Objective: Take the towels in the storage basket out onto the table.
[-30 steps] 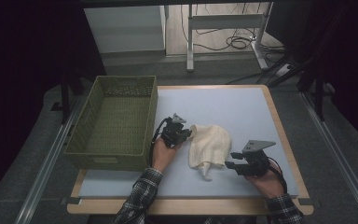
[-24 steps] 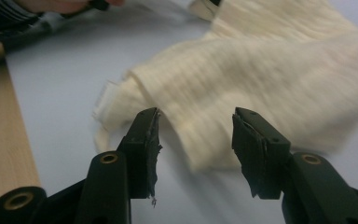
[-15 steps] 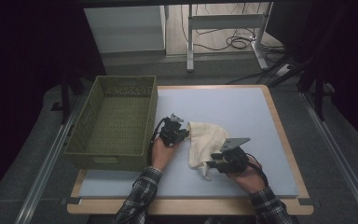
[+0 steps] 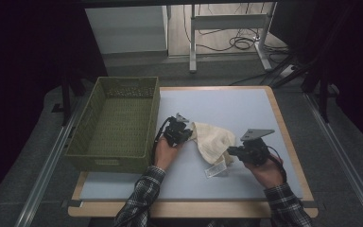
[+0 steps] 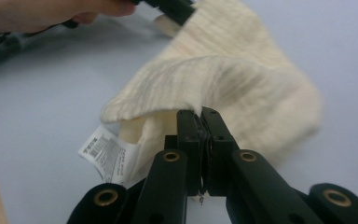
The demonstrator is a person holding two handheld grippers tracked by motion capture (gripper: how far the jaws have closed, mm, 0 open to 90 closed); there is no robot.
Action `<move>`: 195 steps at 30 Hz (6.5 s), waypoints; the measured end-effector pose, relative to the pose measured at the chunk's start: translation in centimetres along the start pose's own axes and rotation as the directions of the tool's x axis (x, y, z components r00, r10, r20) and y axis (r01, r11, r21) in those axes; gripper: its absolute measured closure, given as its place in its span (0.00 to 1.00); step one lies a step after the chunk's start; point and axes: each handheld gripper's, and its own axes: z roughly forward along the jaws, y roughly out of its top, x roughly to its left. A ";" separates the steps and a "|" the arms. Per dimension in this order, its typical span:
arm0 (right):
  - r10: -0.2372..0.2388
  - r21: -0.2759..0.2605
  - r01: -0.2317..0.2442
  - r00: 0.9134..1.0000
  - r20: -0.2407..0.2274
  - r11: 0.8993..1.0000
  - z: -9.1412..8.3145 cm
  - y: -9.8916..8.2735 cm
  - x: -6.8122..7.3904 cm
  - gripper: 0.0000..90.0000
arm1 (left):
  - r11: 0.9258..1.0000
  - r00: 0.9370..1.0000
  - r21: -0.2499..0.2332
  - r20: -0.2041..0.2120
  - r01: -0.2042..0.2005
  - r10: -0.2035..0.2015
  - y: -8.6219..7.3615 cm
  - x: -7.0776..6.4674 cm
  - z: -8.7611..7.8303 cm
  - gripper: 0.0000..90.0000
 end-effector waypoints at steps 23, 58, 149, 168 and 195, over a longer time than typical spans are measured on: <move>0.211 -0.003 -0.212 0.973 0.095 0.977 -3.4 -4.1 -7.4 0.83 | 0.999 0.998 -0.019 -0.044 0.047 -0.048 -0.5 0.3 0.6 0.69; 0.036 0.032 -0.041 0.988 0.149 0.999 -0.1 -1.4 -4.7 0.96 | 0.989 0.995 -0.106 -0.002 0.098 -0.099 0.4 -0.6 0.2 0.94; 0.057 0.104 -0.062 0.997 0.049 0.993 -2.7 -8.4 0.0 0.74 | 0.994 0.972 -0.035 0.209 -0.104 0.109 -7.8 -8.7 -4.6 0.62; 0.042 0.094 -0.054 0.991 0.127 0.994 -7.8 -10.5 0.5 0.98 | 0.995 0.987 -0.048 0.126 -0.090 0.095 -9.1 -7.2 -8.0 1.00; 0.043 0.037 -0.045 0.998 0.044 0.998 -4.6 -6.9 -0.8 0.76 | 0.995 0.994 0.020 0.047 -0.099 0.098 -9.8 -7.5 -6.4 0.20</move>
